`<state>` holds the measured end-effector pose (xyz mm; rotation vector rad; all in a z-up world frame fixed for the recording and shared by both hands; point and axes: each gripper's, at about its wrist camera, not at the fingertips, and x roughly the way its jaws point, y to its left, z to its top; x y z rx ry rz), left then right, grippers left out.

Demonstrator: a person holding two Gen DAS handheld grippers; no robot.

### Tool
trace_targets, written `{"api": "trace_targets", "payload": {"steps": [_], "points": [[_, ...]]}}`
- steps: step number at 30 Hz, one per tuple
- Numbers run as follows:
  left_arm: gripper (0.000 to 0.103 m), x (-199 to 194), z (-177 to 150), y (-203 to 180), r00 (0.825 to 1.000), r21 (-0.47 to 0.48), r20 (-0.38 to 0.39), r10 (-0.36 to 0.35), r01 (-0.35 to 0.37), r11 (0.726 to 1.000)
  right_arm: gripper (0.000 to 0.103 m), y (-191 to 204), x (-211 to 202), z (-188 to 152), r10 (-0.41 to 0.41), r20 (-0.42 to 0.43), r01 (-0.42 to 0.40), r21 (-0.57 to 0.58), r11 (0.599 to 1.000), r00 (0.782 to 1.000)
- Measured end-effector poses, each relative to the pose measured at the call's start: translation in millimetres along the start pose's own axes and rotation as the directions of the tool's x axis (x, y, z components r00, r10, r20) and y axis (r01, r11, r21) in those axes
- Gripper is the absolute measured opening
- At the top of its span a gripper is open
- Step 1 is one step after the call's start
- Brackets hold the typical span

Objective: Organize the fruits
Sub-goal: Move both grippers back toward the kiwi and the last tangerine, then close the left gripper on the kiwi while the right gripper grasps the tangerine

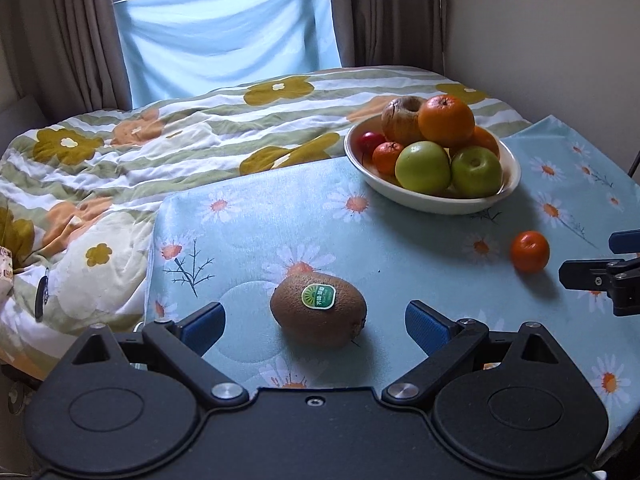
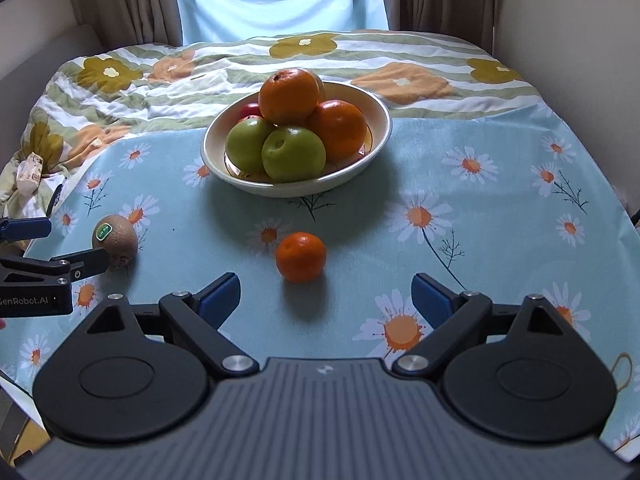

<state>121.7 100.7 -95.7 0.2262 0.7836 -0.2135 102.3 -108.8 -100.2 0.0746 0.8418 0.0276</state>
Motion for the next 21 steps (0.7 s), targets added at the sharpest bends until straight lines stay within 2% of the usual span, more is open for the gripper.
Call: {"api": "trace_targets", "payload": {"steps": [10,13,18,21], "points": [[0.089,33.7,-0.1,6.6,0.999,0.035,-0.033,-0.023,0.024,0.999,0.103,11.7,31.3,-1.8,-0.001,-0.019,0.001,-0.022,1.000,1.000],[0.084,37.5,-0.4,6.2,0.999,0.041,-0.041,-0.033,0.034,0.999,0.099,14.7,38.4,0.5,0.005,-0.021,-0.005,-0.024,1.000,1.000],[0.072,42.9,-2.1,5.1,0.997,0.046,-0.054,-0.054,0.056,0.997,0.097,18.3,47.0,3.4,0.015,-0.015,-0.015,-0.016,1.000,1.000],[0.070,42.7,-3.9,5.7,0.997,0.046,-0.049,-0.055,0.057,0.997,0.095,20.4,49.6,4.4,0.015,-0.011,-0.015,-0.022,1.000,1.000]]}}
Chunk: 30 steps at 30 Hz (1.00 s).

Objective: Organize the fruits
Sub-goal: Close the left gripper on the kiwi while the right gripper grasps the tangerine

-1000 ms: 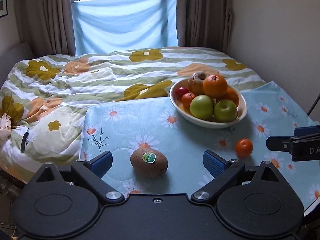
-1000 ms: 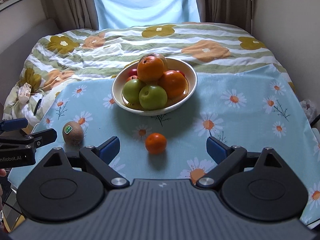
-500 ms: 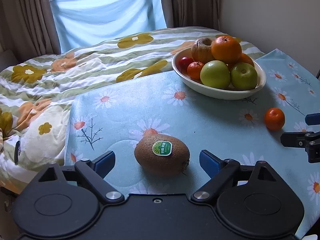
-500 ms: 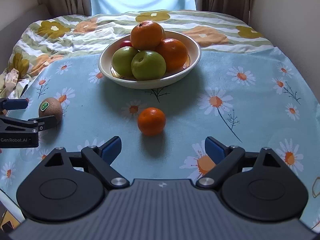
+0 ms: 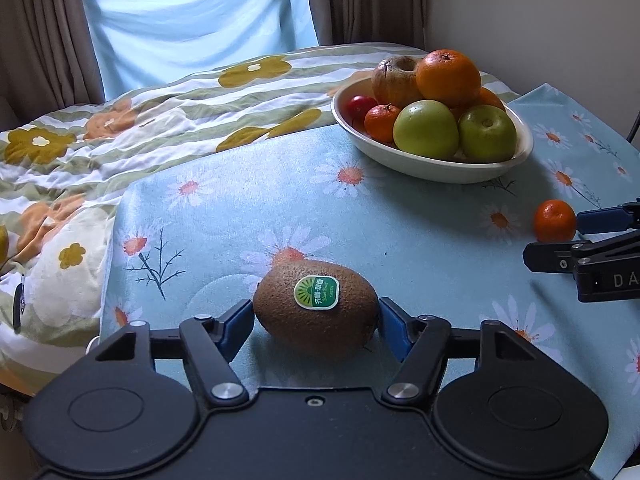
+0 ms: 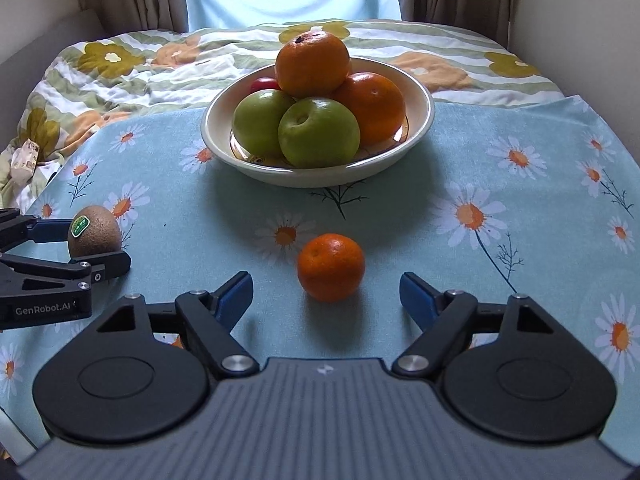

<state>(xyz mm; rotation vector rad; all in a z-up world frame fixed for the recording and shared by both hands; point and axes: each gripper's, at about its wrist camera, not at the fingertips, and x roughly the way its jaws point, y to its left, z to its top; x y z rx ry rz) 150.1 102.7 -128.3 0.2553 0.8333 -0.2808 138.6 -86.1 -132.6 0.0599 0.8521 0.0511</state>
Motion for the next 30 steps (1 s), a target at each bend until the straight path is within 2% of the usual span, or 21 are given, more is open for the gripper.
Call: {"api": "trace_targets", "payload": {"steps": [8,10,14,23,26,27,28,30], "points": [[0.068,-2.1,-3.8,-0.3,1.000,-0.010,0.021,0.008,-0.008,1.000,0.095,2.3,3.9,0.2,-0.012,0.012,0.012,-0.013,1.000,1.000],[0.068,-2.7,-4.2,0.5,1.000,-0.015,0.022,0.006,-0.006,1.000,0.086,1.2,4.7,-0.3,-0.016,0.010,0.016,-0.015,1.000,1.000],[0.067,-4.0,-4.5,0.5,1.000,-0.019,0.019,-0.001,0.001,1.000,0.085,0.5,5.2,-0.7,-0.022,0.017,0.023,-0.019,1.000,1.000],[0.067,-8.6,-10.4,-2.9,1.000,-0.024,0.016,-0.009,0.010,1.000,0.069,-1.3,4.0,-1.1,-0.035,0.033,0.035,-0.019,0.999,0.999],[0.067,-11.0,-12.8,-3.6,1.000,-0.031,0.015,-0.011,0.011,0.999,0.063,-1.5,3.1,-0.8,-0.031,0.038,0.031,-0.017,0.999,0.999],[0.067,-11.7,-13.4,-3.9,1.000,-0.033,0.016,-0.012,0.012,0.999,0.053,-1.5,2.5,-0.7,-0.023,0.040,0.024,-0.017,1.000,0.999],[0.067,-12.7,-14.0,-4.1,1.000,-0.036,0.016,-0.013,0.013,0.999,0.051,-1.1,2.1,-0.3,-0.017,0.041,0.018,-0.020,1.000,0.999],[0.067,-14.3,-14.0,-4.2,1.000,-0.042,0.018,-0.015,0.016,0.999,0.051,-0.1,2.2,0.1,-0.015,0.037,0.016,-0.028,0.999,0.999]]}}
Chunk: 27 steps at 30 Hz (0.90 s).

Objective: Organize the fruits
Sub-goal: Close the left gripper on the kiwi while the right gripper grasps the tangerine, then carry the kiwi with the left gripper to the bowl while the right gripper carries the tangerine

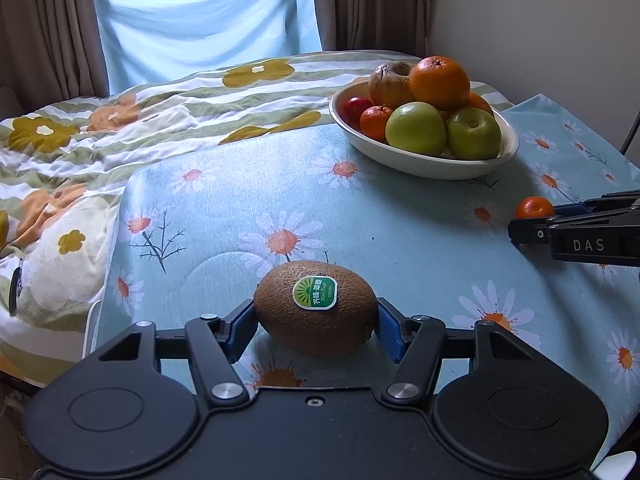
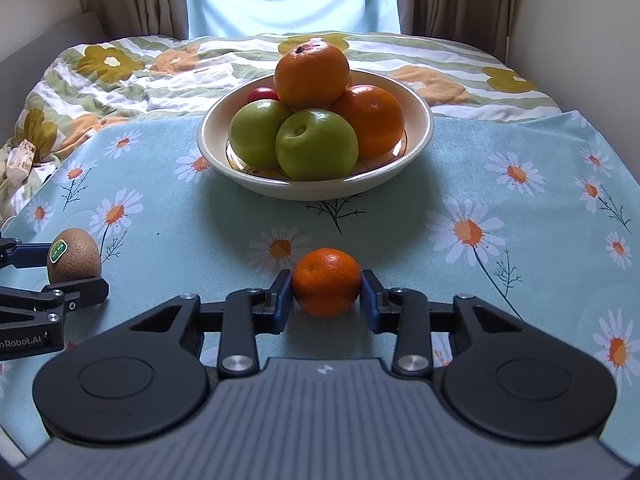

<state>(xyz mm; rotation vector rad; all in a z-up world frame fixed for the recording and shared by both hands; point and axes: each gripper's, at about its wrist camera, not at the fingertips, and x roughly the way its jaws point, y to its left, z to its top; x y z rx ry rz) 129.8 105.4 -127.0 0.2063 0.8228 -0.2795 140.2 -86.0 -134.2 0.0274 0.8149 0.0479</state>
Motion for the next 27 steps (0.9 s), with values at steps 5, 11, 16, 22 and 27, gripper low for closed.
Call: {"api": "trace_targets", "payload": {"steps": [5,11,16,22,27], "points": [[0.066,-5.6,2.2,-0.1,1.000,-0.020,0.012,-0.006,0.006,1.000,0.050,1.5,-5.8,0.7,0.009,0.009,-0.009,-0.004,1.000,1.000],[0.066,-18.7,10.6,-4.8,0.999,-0.026,0.035,-0.024,0.025,0.999,0.050,0.4,-18.7,6.5,0.019,0.021,-0.019,-0.002,1.000,1.000],[0.066,-33.4,23.4,-11.7,0.997,-0.031,0.060,-0.044,0.046,0.998,0.050,-4.2,-34.9,17.1,0.024,0.032,-0.024,0.004,1.000,0.999],[0.066,-53.5,44.1,-21.4,0.993,-0.040,0.093,-0.071,0.075,0.996,0.050,-13.0,-64.5,35.2,0.015,0.052,-0.016,0.007,1.000,0.999],[0.066,-70.6,62.8,-32.9,0.990,-0.034,0.116,-0.082,0.086,0.996,0.050,-22.5,-88.1,52.2,-0.009,0.054,0.009,0.011,1.000,0.999]]}}
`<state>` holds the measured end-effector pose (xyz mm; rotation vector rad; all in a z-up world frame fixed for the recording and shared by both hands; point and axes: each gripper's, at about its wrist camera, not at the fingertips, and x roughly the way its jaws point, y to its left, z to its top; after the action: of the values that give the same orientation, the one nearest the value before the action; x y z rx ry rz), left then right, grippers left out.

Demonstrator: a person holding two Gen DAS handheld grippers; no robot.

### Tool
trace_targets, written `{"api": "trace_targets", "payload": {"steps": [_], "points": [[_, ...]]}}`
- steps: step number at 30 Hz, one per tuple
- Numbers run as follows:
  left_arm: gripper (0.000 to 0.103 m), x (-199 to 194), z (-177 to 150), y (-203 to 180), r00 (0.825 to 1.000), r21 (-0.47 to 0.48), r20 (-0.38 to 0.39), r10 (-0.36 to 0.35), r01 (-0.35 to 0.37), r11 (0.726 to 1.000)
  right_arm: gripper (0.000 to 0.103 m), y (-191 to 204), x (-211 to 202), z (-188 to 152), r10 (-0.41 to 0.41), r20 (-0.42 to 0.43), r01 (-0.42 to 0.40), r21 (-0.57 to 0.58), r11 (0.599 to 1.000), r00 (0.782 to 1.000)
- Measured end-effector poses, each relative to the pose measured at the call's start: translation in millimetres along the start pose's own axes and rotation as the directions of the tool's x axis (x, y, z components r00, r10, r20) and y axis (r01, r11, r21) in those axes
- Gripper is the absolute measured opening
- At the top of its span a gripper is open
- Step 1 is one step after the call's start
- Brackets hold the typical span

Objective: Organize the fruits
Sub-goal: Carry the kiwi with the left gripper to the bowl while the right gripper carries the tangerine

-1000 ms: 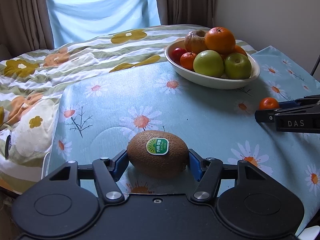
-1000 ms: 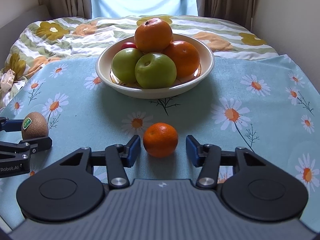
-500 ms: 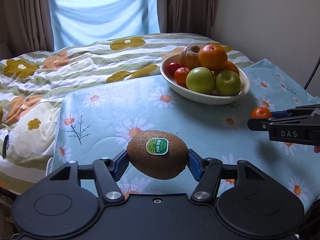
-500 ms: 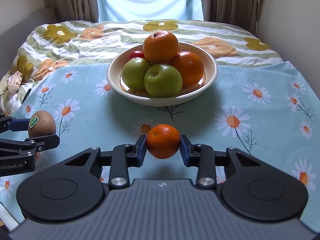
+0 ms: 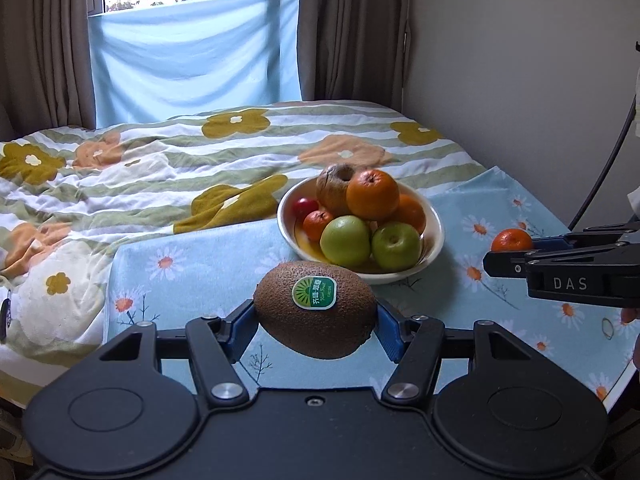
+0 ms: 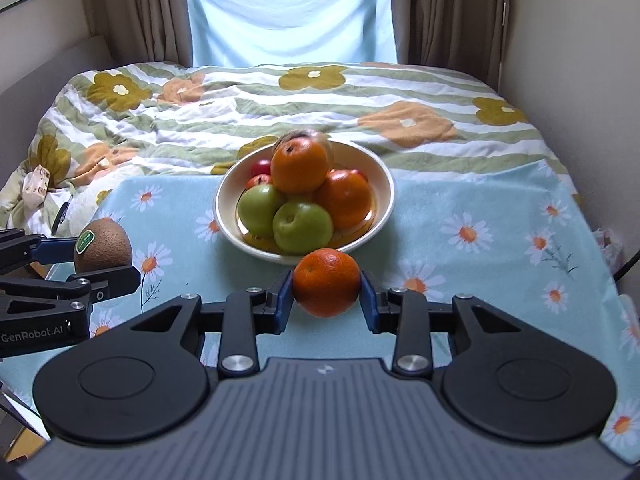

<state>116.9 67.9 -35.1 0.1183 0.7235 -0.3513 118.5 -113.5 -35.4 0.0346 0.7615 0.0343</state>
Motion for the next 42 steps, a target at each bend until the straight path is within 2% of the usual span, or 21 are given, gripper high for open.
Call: {"api": "trace_targets", "payload": {"steps": [7,12,25,34,42], "points": [[0.066,-10.0,29.0,-13.9,0.999,0.001,0.039,-0.023,0.023,1.000,0.050,-20.9,-19.4,26.7,-0.017,0.011,0.016,0.045,0.999,1.000],[0.066,0.7,45.1,-21.0,0.998,-0.014,0.054,-0.012,0.012,1.000,0.050,-35.9,-12.2,45.5,0.005,0.019,-0.006,0.030,1.000,1.000],[0.066,67.9,83.3,-13.7,0.998,-0.102,0.010,0.061,-0.059,0.993,0.050,-61.8,50.6,95.0,0.099,-0.003,-0.099,-0.032,0.995,0.995],[0.066,117.4,90.8,2.9,0.994,-0.135,-0.049,0.097,-0.103,0.985,0.050,-69.1,99.2,117.2,0.137,-0.041,-0.139,-0.051,0.989,0.990],[0.066,148.7,89.2,11.7,0.991,-0.162,-0.096,0.098,-0.112,0.980,0.050,-70.3,128.7,124.6,0.153,-0.074,-0.157,-0.062,0.986,0.985]]}}
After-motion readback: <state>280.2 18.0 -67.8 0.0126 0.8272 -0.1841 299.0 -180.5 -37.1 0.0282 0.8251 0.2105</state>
